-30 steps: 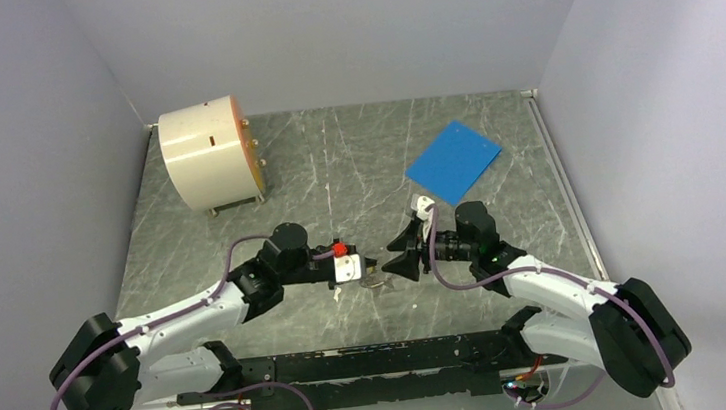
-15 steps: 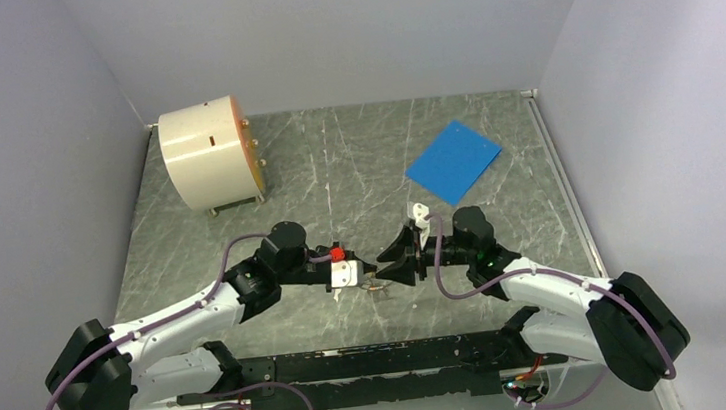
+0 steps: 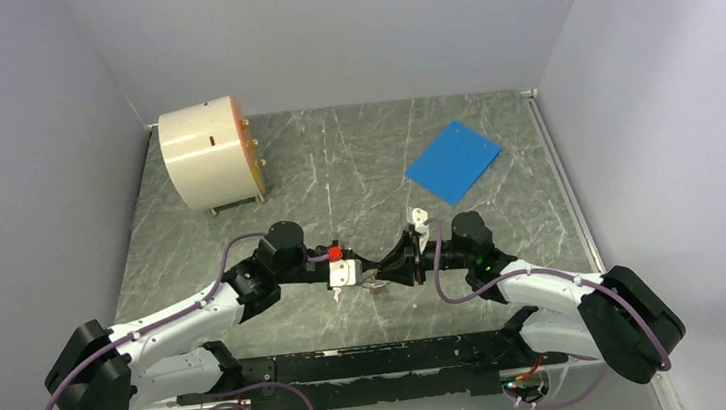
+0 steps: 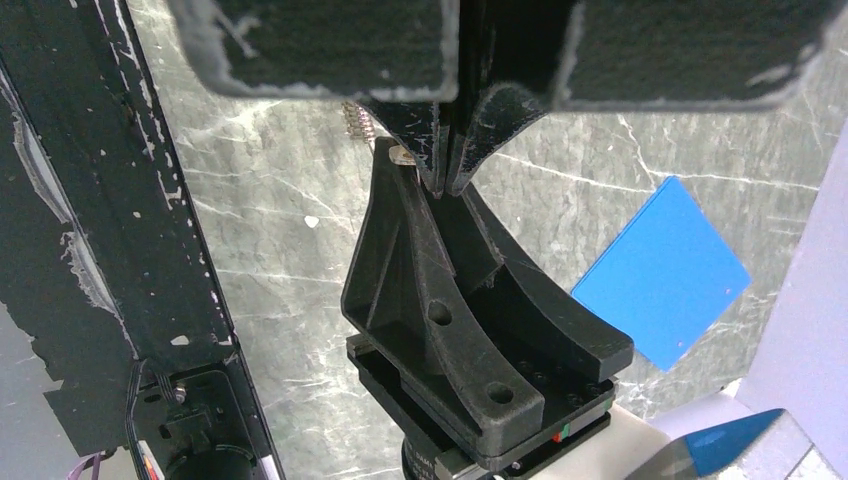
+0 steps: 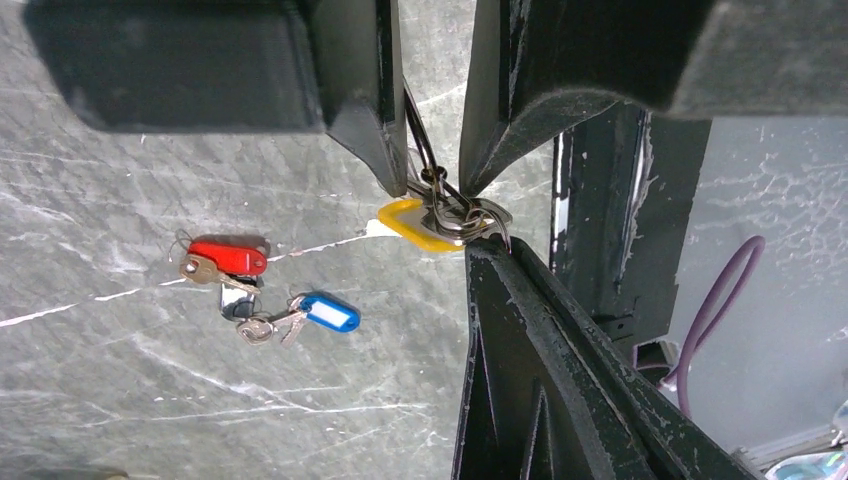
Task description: Remove the keys from the keyring
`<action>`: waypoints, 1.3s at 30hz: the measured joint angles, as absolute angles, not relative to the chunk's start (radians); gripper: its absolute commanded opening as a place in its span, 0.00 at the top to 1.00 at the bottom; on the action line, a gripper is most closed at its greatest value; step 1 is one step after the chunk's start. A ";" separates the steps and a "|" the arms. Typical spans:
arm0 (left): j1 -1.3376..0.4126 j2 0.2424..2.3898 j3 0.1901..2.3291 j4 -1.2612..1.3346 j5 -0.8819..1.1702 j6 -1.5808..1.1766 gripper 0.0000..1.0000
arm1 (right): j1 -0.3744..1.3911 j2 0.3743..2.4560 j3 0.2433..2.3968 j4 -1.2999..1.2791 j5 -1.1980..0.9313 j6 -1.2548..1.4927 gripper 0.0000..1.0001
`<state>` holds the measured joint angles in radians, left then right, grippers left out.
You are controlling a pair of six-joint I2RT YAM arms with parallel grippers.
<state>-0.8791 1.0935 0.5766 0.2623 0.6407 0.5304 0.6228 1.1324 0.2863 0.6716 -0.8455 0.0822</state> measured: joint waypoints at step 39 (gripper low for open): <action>-0.878 1.093 0.576 0.287 0.645 0.526 0.97 | 0.630 1.093 0.244 0.761 -0.744 0.132 1.00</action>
